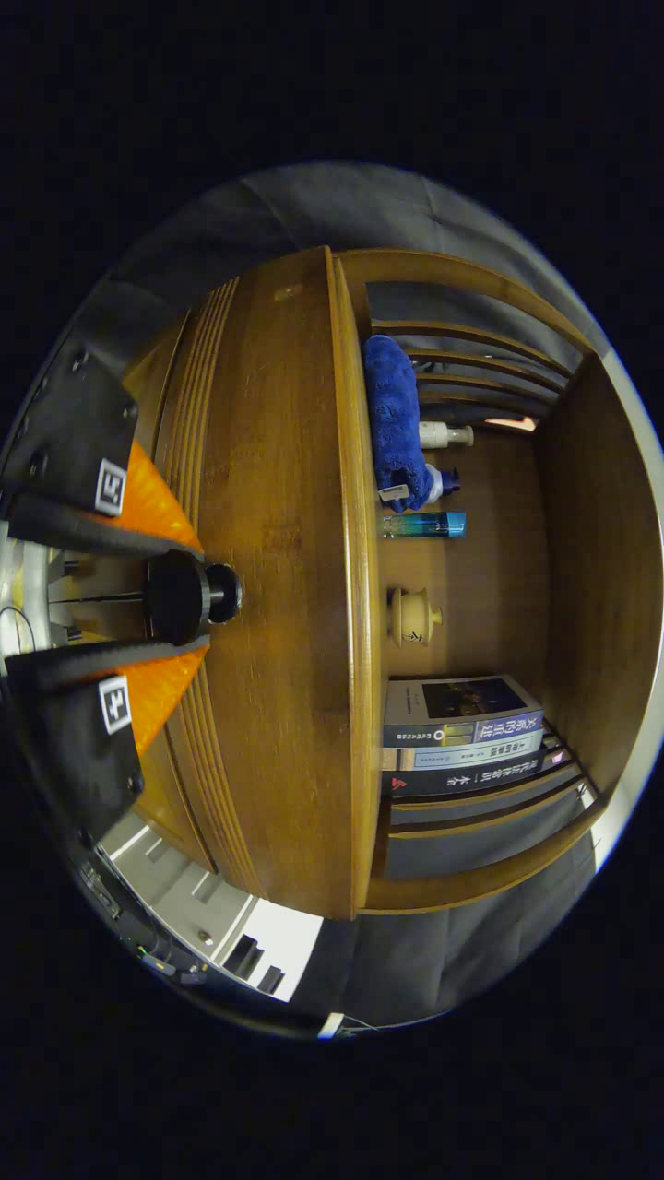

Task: Pull open the drawer, take out the items inside it, and place them on the countertop above the cabinet.

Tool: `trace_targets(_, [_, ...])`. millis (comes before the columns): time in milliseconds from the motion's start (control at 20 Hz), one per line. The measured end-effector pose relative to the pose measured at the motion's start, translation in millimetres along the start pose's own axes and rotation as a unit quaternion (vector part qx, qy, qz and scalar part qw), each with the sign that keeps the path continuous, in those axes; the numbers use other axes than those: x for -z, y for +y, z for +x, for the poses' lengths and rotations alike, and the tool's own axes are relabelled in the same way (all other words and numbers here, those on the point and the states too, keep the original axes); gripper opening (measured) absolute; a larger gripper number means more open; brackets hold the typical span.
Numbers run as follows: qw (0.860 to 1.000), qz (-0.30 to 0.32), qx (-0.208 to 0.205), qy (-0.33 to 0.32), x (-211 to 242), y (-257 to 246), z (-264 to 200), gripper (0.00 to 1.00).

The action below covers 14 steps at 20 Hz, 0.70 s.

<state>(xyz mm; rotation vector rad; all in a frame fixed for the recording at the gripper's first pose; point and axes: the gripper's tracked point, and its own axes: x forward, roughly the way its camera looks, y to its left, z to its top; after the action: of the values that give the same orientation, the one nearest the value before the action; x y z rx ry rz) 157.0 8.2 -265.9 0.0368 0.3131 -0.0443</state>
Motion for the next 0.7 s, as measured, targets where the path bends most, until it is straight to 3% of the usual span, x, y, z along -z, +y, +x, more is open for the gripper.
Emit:
trace_targets(200, [1.000, -0.027, -0.003, -0.005, 0, -3, -2, 0.36])
trace_targets(400, [1.000, -0.016, -0.014, 0.004, 8, -2, -18, 0.36])
trace_targets(450, [0.999, 0.002, -0.010, 0.037, 29, -6, -23, 0.36])
trace_targets(550, [0.999, 0.029, -0.014, 0.024, 39, -1, -49, 0.10])
trace_targets(700, [0.998, -0.038, 0.005, -0.047, 28, -17, -78, 0.09])
